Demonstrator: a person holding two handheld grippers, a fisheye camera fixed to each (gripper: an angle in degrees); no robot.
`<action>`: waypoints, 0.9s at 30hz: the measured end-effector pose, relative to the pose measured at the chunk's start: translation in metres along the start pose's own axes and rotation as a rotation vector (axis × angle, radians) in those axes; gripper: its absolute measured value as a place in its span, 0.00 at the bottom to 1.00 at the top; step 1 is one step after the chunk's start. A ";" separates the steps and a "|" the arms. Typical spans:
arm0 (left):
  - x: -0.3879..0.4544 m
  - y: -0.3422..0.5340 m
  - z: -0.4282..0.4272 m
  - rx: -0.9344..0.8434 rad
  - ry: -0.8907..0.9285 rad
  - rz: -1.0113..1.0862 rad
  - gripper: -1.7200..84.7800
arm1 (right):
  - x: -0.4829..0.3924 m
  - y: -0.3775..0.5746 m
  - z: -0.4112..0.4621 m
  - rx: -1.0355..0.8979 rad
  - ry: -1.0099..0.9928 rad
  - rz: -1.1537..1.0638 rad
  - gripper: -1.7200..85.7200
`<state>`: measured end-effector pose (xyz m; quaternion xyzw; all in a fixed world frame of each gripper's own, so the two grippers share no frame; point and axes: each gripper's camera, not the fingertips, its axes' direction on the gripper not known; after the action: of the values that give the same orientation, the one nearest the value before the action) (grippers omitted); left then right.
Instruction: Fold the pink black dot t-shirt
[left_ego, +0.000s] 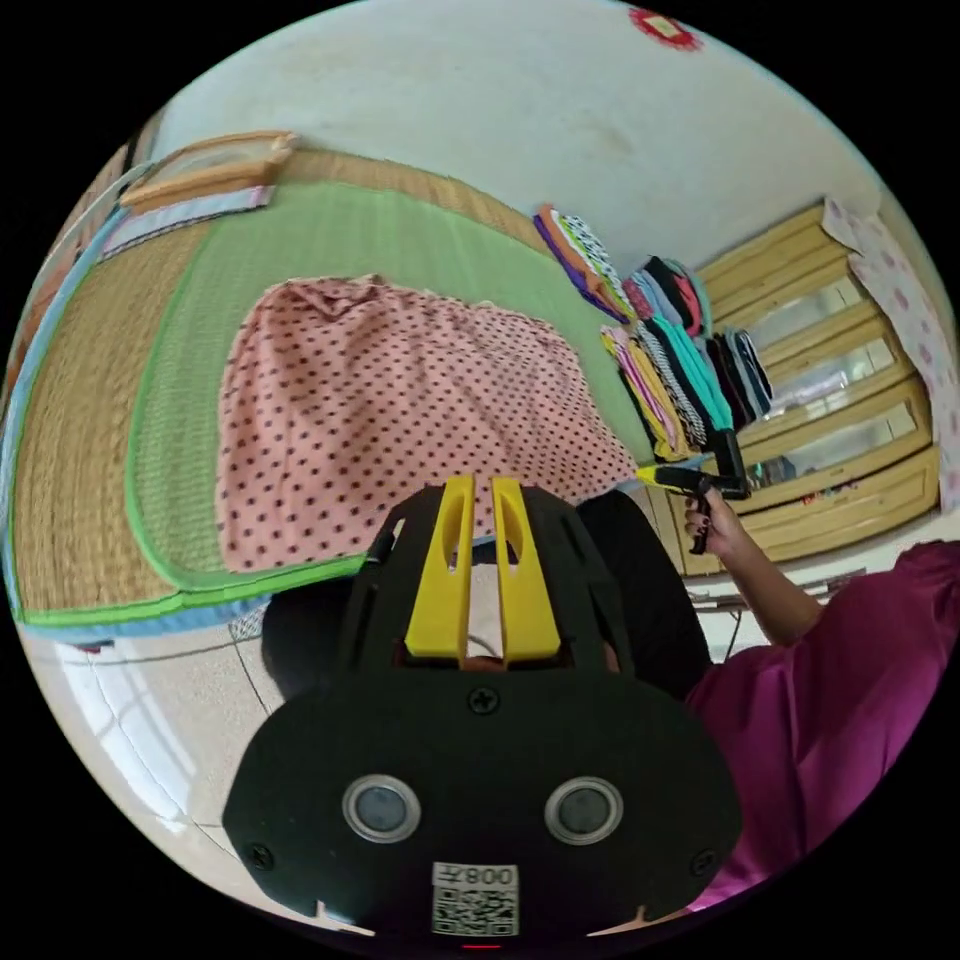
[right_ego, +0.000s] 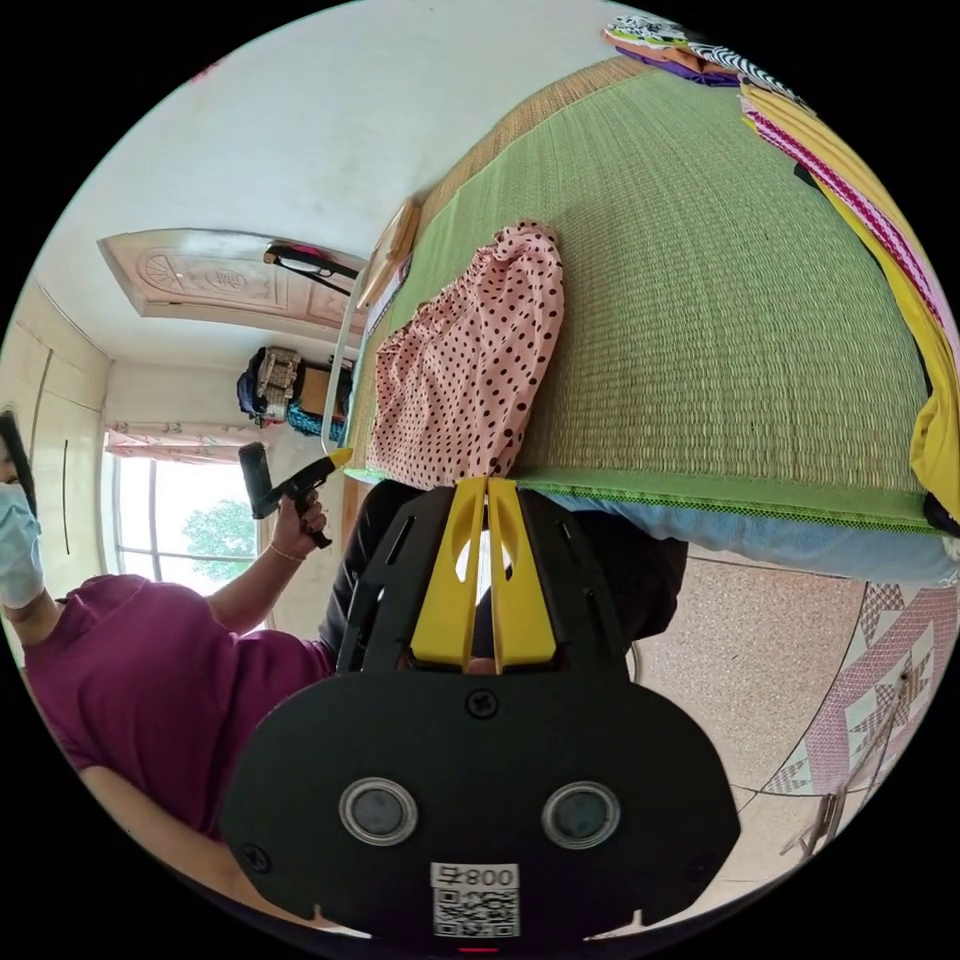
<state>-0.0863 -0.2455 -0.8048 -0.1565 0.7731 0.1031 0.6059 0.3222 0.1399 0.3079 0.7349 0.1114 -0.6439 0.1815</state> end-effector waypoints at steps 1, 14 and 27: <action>0.032 -0.012 0.023 -0.038 0.038 0.085 0.08 | 0.000 0.001 -0.002 0.009 -0.020 -0.003 0.02; 0.254 -0.077 0.194 -0.282 -0.128 0.601 0.07 | -0.002 -0.001 -0.010 0.060 -0.126 -0.032 0.03; 0.206 -0.108 0.191 -0.116 0.149 0.097 0.03 | 0.048 -0.043 -0.011 0.181 -0.111 0.084 0.12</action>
<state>0.0818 -0.3032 -1.0479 -0.1608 0.8155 0.1650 0.5309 0.3218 0.1803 0.2565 0.7154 0.0117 -0.6829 0.1472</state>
